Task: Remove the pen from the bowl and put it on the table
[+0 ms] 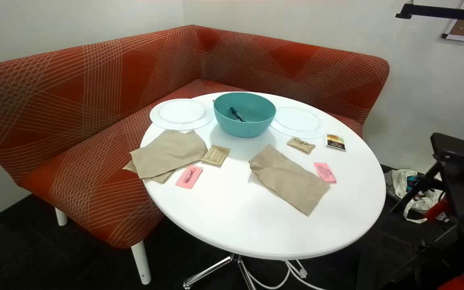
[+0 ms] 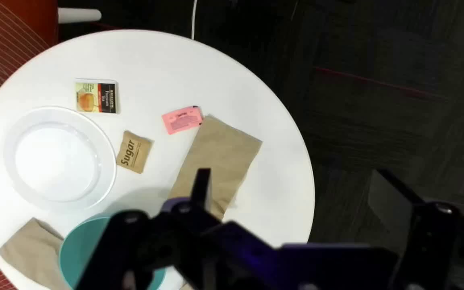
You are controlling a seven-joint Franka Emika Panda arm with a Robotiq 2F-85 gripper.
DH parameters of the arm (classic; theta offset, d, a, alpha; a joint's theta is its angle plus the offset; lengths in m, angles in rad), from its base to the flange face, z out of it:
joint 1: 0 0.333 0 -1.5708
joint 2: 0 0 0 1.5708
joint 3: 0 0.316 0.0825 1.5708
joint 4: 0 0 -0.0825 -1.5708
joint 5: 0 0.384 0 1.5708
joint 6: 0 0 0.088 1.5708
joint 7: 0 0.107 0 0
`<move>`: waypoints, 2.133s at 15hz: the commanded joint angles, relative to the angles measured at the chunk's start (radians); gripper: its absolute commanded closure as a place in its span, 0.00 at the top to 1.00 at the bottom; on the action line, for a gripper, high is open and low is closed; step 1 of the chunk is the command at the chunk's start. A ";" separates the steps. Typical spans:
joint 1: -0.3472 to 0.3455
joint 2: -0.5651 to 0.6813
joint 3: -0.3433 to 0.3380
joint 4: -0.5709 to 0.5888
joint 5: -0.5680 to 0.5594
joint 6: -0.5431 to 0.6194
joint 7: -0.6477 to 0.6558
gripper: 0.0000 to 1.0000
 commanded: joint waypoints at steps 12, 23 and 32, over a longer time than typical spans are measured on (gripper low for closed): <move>-0.070 0.080 -0.001 0.077 -0.100 0.049 0.161 1.00; -0.142 0.509 -0.096 0.412 -0.062 0.184 0.435 1.00; -0.072 0.805 -0.179 0.559 -0.080 0.388 0.662 1.00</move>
